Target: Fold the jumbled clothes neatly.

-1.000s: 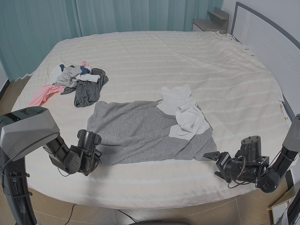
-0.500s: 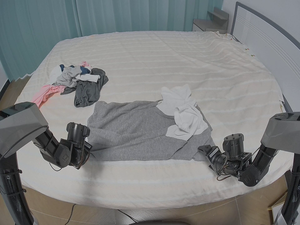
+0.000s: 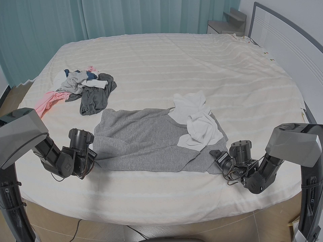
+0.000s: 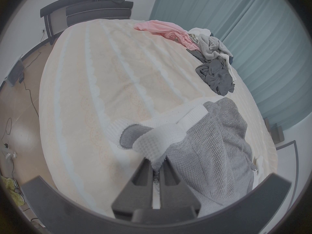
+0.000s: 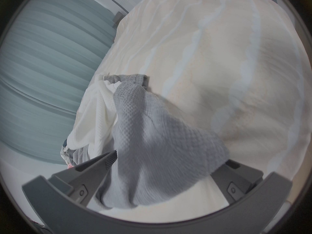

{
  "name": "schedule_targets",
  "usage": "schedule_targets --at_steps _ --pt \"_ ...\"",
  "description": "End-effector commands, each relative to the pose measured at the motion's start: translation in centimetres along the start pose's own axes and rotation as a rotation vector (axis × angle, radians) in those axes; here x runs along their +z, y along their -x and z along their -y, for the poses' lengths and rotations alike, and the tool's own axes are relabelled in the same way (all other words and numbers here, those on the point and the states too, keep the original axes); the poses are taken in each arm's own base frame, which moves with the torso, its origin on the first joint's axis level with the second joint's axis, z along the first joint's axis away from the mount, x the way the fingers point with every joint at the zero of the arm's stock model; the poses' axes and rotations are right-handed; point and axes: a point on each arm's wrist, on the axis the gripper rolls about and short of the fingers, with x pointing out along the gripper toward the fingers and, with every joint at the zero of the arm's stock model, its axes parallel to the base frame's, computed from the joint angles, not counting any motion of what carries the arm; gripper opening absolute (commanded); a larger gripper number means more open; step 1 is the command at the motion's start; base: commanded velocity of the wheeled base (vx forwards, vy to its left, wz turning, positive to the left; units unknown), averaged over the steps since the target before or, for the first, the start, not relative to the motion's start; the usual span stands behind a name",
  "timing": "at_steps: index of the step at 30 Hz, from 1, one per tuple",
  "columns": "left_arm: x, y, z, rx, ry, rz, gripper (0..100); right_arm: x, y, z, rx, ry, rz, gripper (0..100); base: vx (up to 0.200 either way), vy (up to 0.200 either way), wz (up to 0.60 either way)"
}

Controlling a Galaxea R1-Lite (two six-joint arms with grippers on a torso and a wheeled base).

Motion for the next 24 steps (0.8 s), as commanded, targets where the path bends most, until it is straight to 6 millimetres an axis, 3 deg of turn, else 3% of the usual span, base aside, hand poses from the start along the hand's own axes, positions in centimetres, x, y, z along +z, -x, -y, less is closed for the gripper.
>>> schedule_targets --at_steps 1,2,7,12,24 --pt "0.1 0.1 0.1 -0.004 -0.008 0.003 0 0.9 -1.2 -0.3 0.016 0.004 0.033 100 0.0 0.0 0.0" --pt "0.1 0.1 0.1 -0.004 -0.008 0.003 0 0.9 -1.2 -0.3 0.016 0.004 0.033 0 0.0 0.0 0.0" --pt "0.0 -0.1 -0.1 0.004 -0.012 -0.001 0 1.2 -0.9 -0.6 0.027 0.007 0.041 0 0.0 0.0 0.0" --pt "-0.1 -0.1 -0.3 0.011 -0.033 -0.003 0 2.4 0.7 -1.2 0.04 0.006 0.059 0 0.0 0.0 0.0" --pt "0.7 0.9 -0.9 0.051 -0.181 -0.005 0 5.6 2.1 0.0 0.003 0.021 0.109 0 0.0 0.0 0.0"
